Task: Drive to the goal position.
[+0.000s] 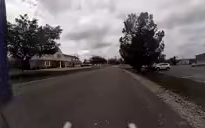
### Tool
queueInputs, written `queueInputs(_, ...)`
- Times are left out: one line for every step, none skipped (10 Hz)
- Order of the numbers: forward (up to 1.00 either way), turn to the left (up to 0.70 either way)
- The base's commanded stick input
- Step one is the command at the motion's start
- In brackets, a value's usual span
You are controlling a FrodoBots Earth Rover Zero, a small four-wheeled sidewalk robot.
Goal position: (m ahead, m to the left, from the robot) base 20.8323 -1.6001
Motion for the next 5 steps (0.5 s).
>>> queueInputs(0.54, 0.00)
queueInputs(0.60, 0.00)
queueInputs(0.60, 0.00)
queueInputs(0.60, 0.00)
queueInputs(0.60, 0.00)
